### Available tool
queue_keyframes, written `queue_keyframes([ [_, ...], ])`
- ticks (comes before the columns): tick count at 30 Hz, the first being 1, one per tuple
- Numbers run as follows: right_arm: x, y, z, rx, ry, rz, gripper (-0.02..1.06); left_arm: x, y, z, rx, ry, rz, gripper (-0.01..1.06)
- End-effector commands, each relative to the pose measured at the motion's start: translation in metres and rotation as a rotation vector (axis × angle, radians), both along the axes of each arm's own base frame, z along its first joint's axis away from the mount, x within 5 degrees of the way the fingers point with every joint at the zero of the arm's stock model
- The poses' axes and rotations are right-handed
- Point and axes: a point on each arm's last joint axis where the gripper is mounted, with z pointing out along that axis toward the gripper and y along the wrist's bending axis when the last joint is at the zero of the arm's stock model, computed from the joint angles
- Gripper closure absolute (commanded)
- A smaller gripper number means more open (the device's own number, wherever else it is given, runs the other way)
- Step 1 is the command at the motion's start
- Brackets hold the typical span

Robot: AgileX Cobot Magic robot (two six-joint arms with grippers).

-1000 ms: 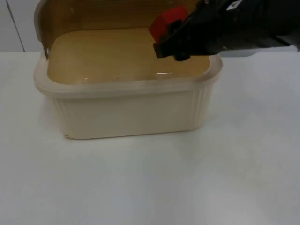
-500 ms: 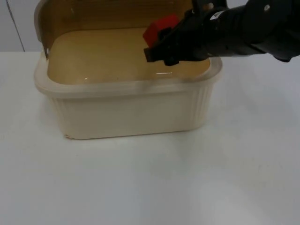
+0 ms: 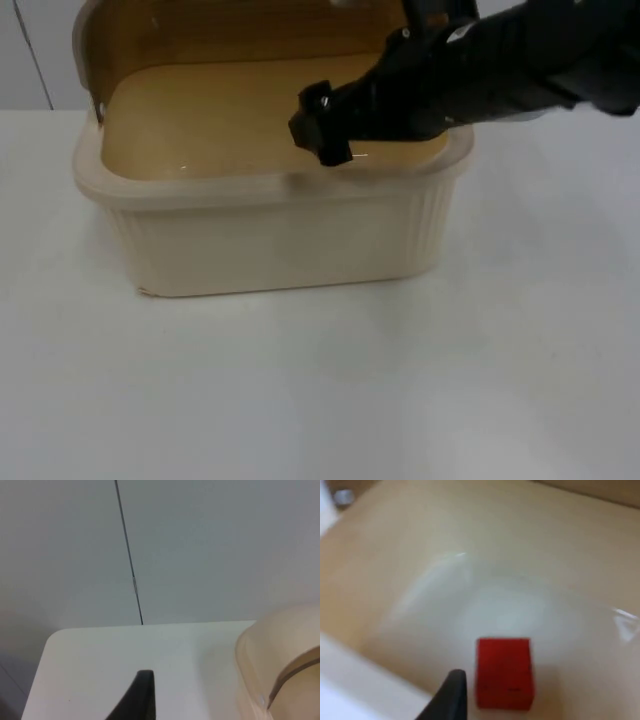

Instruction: Open the box lid with the left hand, place the block into the box with the right hand, then close the box lid with the left hand.

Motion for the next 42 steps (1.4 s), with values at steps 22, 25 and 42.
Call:
queue_keyframes([
  [22,-0.089,-0.122,0.088,0.067,-0.074,-0.082,0.0,-0.001,-0.001,0.0,-0.001,0.006,-0.003,0.0],
  [25,-0.091,-0.164,0.125,0.051,-0.209,-0.174,0.0,-0.001,-0.001,0.0,-0.002,0.004,-0.002,0.0],
  [42,-0.125,-0.273,0.199,-0.113,-0.214,-0.578,0.0,-0.001,-0.001,0.0,-0.016,0.0,0.004,0.0],
])
